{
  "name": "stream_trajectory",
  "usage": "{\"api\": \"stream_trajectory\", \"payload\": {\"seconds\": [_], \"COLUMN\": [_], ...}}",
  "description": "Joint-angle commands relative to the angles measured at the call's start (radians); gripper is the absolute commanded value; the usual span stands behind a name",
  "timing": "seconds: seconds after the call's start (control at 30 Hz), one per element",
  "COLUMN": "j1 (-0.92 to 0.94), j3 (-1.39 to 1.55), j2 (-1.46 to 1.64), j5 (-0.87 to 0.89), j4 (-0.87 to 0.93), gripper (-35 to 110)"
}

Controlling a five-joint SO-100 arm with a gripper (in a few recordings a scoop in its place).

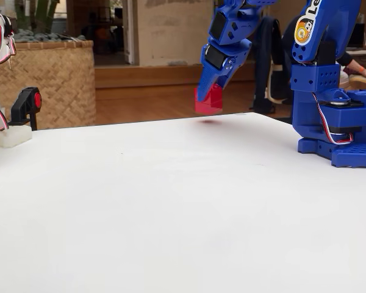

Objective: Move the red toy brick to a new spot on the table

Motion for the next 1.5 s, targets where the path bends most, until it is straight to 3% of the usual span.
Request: {"api": "stream_trajectory", "payload": {"seconds": [0.0, 0.17, 0.33, 0.47, 0.6, 0.87, 1.07, 1.3, 1.47], "j1": [0.025, 0.034, 0.006, -0.150, -0.436, -1.057, -1.428, -1.456, -1.456], "j3": [0.055, 0.060, -0.144, -0.371, -0.453, 0.002, 0.281, 0.591, 0.664], "j2": [0.028, 0.063, 0.158, 0.215, 0.305, 0.775, 1.012, 1.299, 1.407], "j5": [-0.009, -0.021, 0.002, 0.106, 0.175, 0.126, 0.313, 0.327, 0.414], "j4": [-0.089, -0.069, 0.117, 0.287, 0.442, 0.637, 0.767, 0.871, 0.821], "gripper": [4, 19, 26, 27, 25, 7, 0, 0, 0]}}
